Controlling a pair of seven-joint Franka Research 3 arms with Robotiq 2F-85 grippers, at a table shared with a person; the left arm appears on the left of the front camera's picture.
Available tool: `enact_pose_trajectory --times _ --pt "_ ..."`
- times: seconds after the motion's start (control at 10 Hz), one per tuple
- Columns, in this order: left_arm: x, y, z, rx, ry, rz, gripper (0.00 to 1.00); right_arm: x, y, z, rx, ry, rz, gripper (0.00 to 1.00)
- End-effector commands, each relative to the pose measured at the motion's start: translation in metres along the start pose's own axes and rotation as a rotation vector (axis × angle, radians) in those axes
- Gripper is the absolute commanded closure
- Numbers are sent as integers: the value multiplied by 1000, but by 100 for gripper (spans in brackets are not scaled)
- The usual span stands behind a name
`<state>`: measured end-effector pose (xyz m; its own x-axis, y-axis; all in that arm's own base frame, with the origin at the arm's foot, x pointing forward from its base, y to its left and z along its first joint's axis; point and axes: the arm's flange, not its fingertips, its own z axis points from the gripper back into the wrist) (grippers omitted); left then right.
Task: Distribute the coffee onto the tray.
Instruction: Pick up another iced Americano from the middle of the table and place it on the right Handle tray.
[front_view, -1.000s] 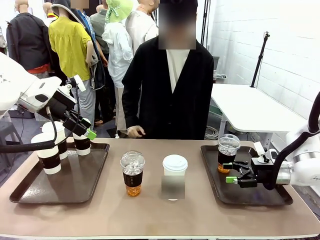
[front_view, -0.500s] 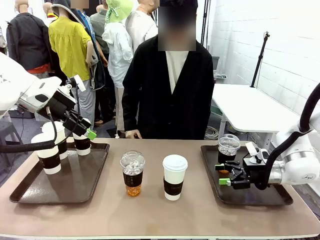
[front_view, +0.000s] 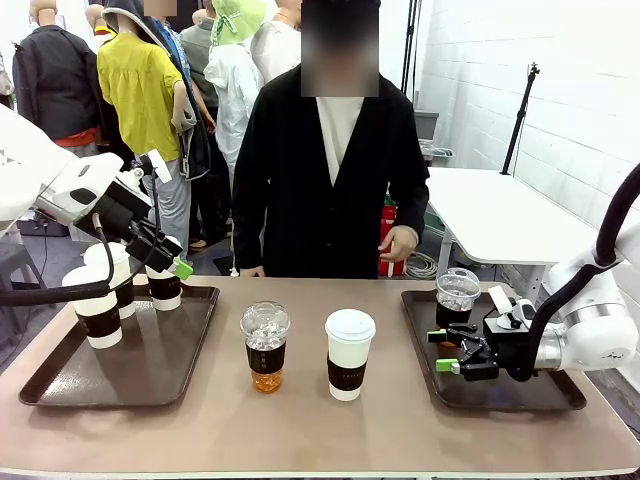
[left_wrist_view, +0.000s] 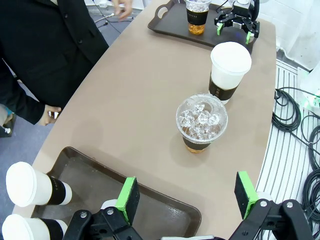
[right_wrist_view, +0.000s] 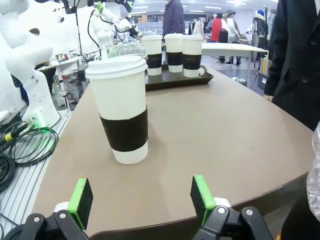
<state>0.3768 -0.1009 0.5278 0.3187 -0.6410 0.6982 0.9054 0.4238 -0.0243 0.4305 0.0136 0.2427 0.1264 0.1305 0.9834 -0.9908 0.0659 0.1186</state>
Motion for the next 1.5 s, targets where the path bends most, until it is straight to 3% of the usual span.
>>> enact_pose_trajectory --times 0.0,1.4 --pt "-2 2 -1 -17 -23 -14 0 1 0 0 -1 0 2 0" --pt "-2 2 -1 -17 -23 -14 0 1 0 0 -1 0 2 0"
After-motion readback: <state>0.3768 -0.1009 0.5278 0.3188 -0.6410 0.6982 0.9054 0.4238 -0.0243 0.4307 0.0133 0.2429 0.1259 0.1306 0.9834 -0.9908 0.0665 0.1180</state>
